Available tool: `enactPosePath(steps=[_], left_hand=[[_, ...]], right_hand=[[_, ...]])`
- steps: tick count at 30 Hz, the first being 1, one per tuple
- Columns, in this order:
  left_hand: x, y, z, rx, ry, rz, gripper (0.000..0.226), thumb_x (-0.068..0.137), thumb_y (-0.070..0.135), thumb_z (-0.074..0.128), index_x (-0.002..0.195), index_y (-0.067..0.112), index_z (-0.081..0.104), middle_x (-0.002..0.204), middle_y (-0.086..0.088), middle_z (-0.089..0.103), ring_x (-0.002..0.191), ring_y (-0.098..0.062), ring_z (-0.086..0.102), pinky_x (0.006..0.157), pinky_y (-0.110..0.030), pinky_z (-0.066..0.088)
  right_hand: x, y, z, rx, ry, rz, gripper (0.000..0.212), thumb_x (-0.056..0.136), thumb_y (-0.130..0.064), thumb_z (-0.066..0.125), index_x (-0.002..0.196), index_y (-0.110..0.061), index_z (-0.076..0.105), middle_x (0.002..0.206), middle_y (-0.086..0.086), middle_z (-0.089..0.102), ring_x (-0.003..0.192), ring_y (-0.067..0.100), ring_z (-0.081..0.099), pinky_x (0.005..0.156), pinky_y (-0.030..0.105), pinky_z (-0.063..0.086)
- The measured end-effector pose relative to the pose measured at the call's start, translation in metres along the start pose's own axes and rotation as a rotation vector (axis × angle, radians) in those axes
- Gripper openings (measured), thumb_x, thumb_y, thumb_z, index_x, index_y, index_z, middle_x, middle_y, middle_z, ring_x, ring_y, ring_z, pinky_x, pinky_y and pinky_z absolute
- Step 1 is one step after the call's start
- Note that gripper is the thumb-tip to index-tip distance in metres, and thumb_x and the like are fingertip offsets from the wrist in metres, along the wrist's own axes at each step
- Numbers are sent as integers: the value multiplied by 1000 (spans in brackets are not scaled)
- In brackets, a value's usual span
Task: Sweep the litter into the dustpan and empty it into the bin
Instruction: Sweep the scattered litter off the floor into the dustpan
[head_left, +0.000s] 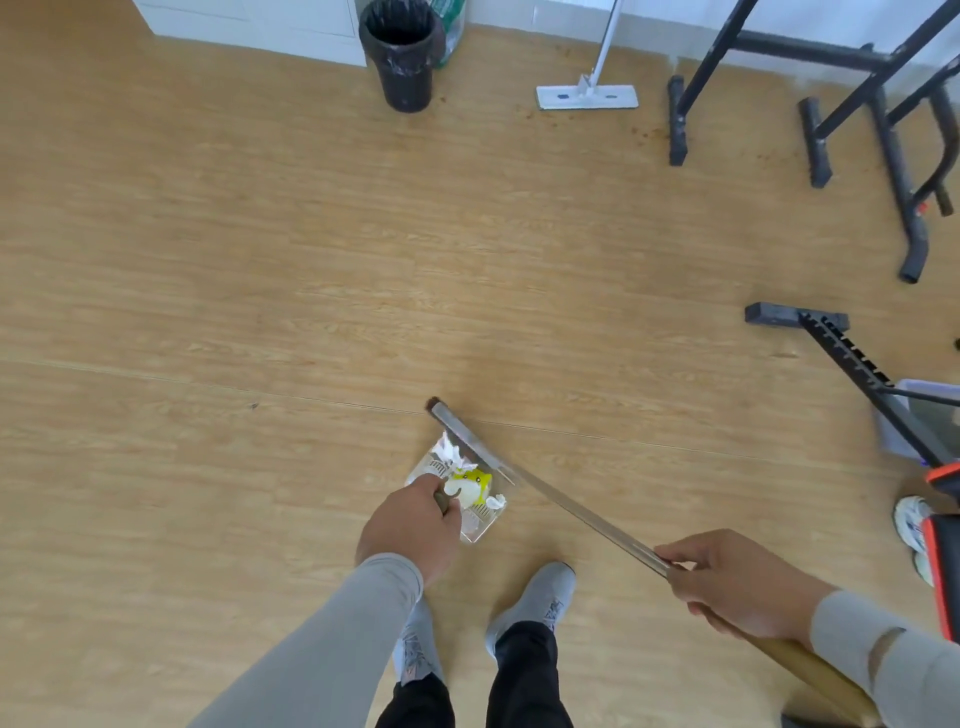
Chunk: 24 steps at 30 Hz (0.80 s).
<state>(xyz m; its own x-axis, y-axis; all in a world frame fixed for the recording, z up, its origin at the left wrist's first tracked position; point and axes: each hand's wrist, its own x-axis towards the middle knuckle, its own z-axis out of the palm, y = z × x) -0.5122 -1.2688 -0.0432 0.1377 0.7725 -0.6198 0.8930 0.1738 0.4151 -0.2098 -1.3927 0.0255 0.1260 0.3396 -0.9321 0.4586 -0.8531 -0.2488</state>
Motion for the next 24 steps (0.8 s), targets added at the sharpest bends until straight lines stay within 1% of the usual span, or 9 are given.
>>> enactPosePath(steps=[3, 7, 11, 13, 15, 16, 19, 21, 24], left_hand=[[-4, 0, 2, -2, 3, 10, 14, 96, 37, 52, 100, 26, 60, 84, 7, 66, 78, -21, 65, 74, -37, 57], [-5, -5, 2, 3, 10, 22, 19, 97, 38, 52, 107, 25, 62, 90, 4, 68, 82, -23, 64, 74, -35, 55], [-6, -10, 4, 12, 19, 23, 20, 97, 39, 52, 108, 26, 61, 93, 3, 69, 84, -24, 65, 75, -36, 55], [-6, -11, 5, 12, 22, 25, 20, 97, 39, 52, 109, 26, 61, 94, 2, 69, 85, -24, 65, 75, -35, 55], [-7, -12, 7, 12, 27, 32, 20, 97, 39, 52, 108, 26, 61, 92, 4, 68, 83, -23, 64, 73, -34, 54], [-7, -11, 8, 15, 27, 35, 19, 97, 38, 52, 107, 25, 61, 90, 4, 67, 82, -23, 63, 72, -34, 53], [-6, -12, 7, 11, 21, 32, 16, 97, 37, 52, 103, 25, 60, 86, 5, 66, 80, -22, 63, 70, -33, 53], [-5, -13, 7, 5, 20, 29, 12, 97, 37, 52, 99, 27, 58, 83, 6, 65, 79, -23, 64, 69, -33, 53], [-4, -12, 6, 4, 23, 24, 8, 97, 37, 53, 93, 31, 54, 80, 7, 64, 77, -23, 64, 67, -33, 52]], right_hand=[[-6, -4, -4, -9, 59, 28, 38, 91, -10, 58, 128, -21, 62, 61, 6, 61, 45, 18, 46, 49, 26, 41], [-6, -8, -3, -50, 119, 46, 34, 92, -12, 59, 126, -17, 65, 63, 7, 60, 43, 15, 45, 50, 25, 42], [-2, -5, -5, -136, 167, 72, 37, 92, -18, 60, 129, -20, 65, 62, 4, 66, 43, 15, 51, 52, 27, 47], [-2, -5, -2, -210, 197, 71, 37, 92, -22, 60, 128, -24, 66, 72, 3, 72, 48, 16, 59, 56, 30, 52], [-1, -9, 5, -326, 229, 73, 34, 91, -26, 59, 125, -26, 67, 93, 2, 76, 63, 21, 71, 63, 34, 59], [1, -11, 9, -365, 244, 80, 32, 91, -27, 58, 122, -25, 68, 99, 2, 76, 71, 23, 74, 65, 35, 60], [11, -18, 16, -416, 280, 94, 32, 90, -28, 56, 117, -17, 69, 90, 5, 76, 72, 23, 73, 60, 31, 57], [19, -21, 14, -429, 306, 98, 30, 91, -28, 55, 115, -16, 69, 88, 5, 75, 73, 23, 73, 62, 32, 58], [34, -23, 9, -405, 318, 110, 24, 91, -27, 56, 108, -16, 70, 82, 6, 74, 61, 23, 64, 54, 28, 50]])
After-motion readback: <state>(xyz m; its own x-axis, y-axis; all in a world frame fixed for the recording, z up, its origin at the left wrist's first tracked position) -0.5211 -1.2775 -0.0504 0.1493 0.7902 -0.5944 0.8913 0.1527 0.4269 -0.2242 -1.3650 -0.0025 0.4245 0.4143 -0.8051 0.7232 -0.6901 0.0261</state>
